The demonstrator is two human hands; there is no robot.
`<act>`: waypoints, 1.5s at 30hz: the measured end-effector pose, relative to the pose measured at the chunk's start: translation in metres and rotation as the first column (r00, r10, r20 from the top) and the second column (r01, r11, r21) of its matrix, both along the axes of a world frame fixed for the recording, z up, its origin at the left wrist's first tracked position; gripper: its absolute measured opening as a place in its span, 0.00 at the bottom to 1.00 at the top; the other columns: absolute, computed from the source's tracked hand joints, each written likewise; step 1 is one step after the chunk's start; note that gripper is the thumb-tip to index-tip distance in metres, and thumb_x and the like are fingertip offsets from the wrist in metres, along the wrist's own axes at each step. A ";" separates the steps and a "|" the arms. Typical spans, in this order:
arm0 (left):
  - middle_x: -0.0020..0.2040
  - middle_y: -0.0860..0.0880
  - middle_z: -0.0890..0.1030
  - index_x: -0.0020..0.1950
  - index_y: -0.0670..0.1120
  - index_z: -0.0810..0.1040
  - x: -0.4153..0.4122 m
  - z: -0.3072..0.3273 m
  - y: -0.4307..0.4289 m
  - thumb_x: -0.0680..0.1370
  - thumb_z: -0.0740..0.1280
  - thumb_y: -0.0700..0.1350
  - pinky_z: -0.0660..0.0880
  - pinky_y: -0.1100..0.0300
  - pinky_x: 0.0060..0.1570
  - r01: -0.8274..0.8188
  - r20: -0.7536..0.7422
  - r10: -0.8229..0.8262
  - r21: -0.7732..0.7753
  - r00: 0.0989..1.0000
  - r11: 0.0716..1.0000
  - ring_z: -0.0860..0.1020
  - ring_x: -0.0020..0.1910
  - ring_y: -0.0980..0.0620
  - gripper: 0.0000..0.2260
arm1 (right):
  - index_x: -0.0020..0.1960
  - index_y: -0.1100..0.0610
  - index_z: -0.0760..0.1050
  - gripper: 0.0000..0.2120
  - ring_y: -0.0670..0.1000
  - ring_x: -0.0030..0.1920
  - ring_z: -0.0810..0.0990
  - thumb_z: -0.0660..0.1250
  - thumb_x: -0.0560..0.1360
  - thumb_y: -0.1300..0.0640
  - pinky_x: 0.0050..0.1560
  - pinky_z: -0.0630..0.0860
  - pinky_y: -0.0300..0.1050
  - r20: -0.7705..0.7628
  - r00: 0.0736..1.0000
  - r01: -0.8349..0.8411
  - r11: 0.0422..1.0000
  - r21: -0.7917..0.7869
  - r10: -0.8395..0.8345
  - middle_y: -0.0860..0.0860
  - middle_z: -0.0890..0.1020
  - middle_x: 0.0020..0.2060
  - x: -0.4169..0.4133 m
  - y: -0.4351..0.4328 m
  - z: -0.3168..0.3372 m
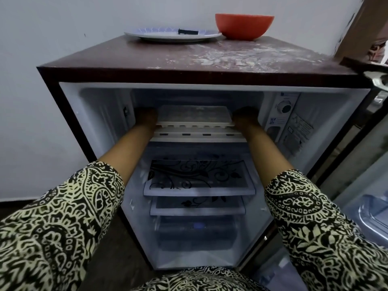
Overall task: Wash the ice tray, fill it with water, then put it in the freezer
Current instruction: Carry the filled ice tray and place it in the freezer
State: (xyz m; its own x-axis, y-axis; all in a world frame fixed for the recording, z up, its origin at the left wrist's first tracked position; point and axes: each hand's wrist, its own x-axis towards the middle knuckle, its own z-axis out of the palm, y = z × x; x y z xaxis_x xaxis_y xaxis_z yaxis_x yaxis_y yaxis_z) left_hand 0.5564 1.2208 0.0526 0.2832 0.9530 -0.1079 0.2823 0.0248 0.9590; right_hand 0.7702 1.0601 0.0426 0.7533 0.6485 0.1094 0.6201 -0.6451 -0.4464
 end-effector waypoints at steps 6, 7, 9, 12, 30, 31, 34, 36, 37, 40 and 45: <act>0.71 0.43 0.68 0.75 0.41 0.63 -0.015 -0.009 -0.022 0.82 0.59 0.43 0.68 0.56 0.62 0.222 -0.379 -0.089 0.324 0.921 0.920 0.69 0.67 0.43 0.21 | 0.63 0.64 0.72 0.16 0.60 0.54 0.75 0.51 0.80 0.64 0.40 0.63 0.41 -0.029 1.000 0.013 0.984 0.179 -0.008 0.64 0.75 0.59 -0.024 -0.026 0.000; 0.75 0.43 0.64 0.77 0.43 0.59 -0.019 -0.015 -0.029 0.82 0.59 0.44 0.65 0.56 0.65 0.245 -0.393 -0.082 0.387 0.916 0.889 0.66 0.71 0.43 0.24 | 0.65 0.63 0.71 0.17 0.60 0.54 0.75 0.51 0.80 0.65 0.39 0.63 0.41 -0.026 1.000 0.001 0.983 0.183 0.004 0.64 0.75 0.60 -0.029 -0.029 -0.003; 0.77 0.44 0.60 0.78 0.45 0.55 -0.023 -0.025 -0.036 0.83 0.58 0.46 0.62 0.57 0.68 0.265 -0.419 -0.068 0.432 0.906 0.862 0.62 0.73 0.44 0.25 | 0.70 0.60 0.66 0.20 0.60 0.59 0.74 0.51 0.80 0.65 0.43 0.67 0.41 -0.010 0.998 -0.055 0.976 0.210 0.059 0.61 0.72 0.66 -0.040 -0.035 -0.012; 0.78 0.44 0.58 0.78 0.43 0.53 -0.025 -0.039 -0.046 0.83 0.55 0.48 0.59 0.56 0.70 0.289 -0.435 -0.084 0.431 0.897 0.855 0.60 0.75 0.44 0.25 | 0.75 0.60 0.59 0.22 0.57 0.70 0.64 0.52 0.81 0.62 0.62 0.63 0.39 0.046 0.988 -0.151 0.964 0.218 0.145 0.57 0.63 0.74 -0.052 -0.039 -0.029; 0.79 0.46 0.54 0.80 0.47 0.46 -0.015 -0.037 -0.028 0.84 0.49 0.50 0.65 0.55 0.66 0.434 -0.617 -0.120 0.388 0.777 0.813 0.62 0.73 0.41 0.25 | 0.76 0.58 0.56 0.22 0.61 0.64 0.69 0.50 0.82 0.58 0.59 0.68 0.46 0.118 0.986 -0.128 0.986 0.109 0.115 0.58 0.67 0.71 -0.048 -0.028 -0.027; 0.79 0.46 0.54 0.80 0.47 0.46 -0.014 -0.037 -0.026 0.84 0.49 0.51 0.65 0.55 0.66 0.441 -0.619 -0.134 0.376 0.774 0.815 0.62 0.73 0.41 0.25 | 0.76 0.58 0.54 0.23 0.61 0.65 0.68 0.50 0.82 0.58 0.61 0.67 0.46 0.103 0.988 -0.121 0.989 0.080 0.113 0.58 0.65 0.72 -0.047 -0.026 -0.025; 0.79 0.46 0.52 0.79 0.47 0.45 -0.008 -0.037 -0.022 0.84 0.48 0.52 0.62 0.55 0.70 0.443 -0.613 -0.157 0.348 0.775 0.826 0.61 0.74 0.41 0.26 | 0.77 0.56 0.51 0.23 0.61 0.68 0.65 0.48 0.82 0.56 0.67 0.64 0.49 0.059 0.993 -0.104 0.994 0.016 0.103 0.56 0.61 0.74 -0.043 -0.020 -0.022; 0.79 0.46 0.52 0.79 0.47 0.44 -0.006 -0.037 -0.021 0.84 0.48 0.52 0.60 0.53 0.72 0.445 -0.620 -0.156 0.344 0.769 0.827 0.60 0.74 0.41 0.26 | 0.77 0.56 0.50 0.24 0.61 0.69 0.64 0.48 0.82 0.56 0.68 0.63 0.50 0.043 0.995 -0.093 0.996 -0.008 0.093 0.56 0.60 0.75 -0.042 -0.018 -0.022; 0.79 0.46 0.52 0.79 0.46 0.44 -0.006 -0.037 -0.021 0.84 0.48 0.52 0.59 0.51 0.73 0.452 -0.632 -0.154 0.343 0.759 0.823 0.60 0.74 0.41 0.26 | 0.77 0.56 0.49 0.24 0.61 0.69 0.64 0.48 0.82 0.56 0.68 0.63 0.50 0.035 0.995 -0.088 0.996 -0.017 0.088 0.56 0.60 0.75 -0.043 -0.018 -0.022; 0.79 0.45 0.50 0.79 0.44 0.41 -0.007 -0.037 -0.024 0.84 0.49 0.51 0.51 0.48 0.74 0.486 -0.676 -0.140 0.354 0.723 0.799 0.57 0.76 0.43 0.27 | 0.77 0.55 0.45 0.25 0.61 0.67 0.65 0.47 0.82 0.56 0.68 0.63 0.52 0.014 0.996 -0.086 0.995 -0.055 0.087 0.56 0.58 0.75 -0.044 -0.017 -0.021; 0.79 0.43 0.47 0.79 0.43 0.41 -0.010 -0.032 -0.026 0.83 0.51 0.54 0.48 0.45 0.74 0.519 -0.728 -0.129 0.342 0.673 0.784 0.52 0.77 0.42 0.31 | 0.77 0.56 0.42 0.27 0.61 0.66 0.68 0.48 0.82 0.57 0.68 0.64 0.53 -0.037 0.997 -0.075 0.997 -0.028 0.074 0.57 0.57 0.76 -0.055 -0.021 -0.014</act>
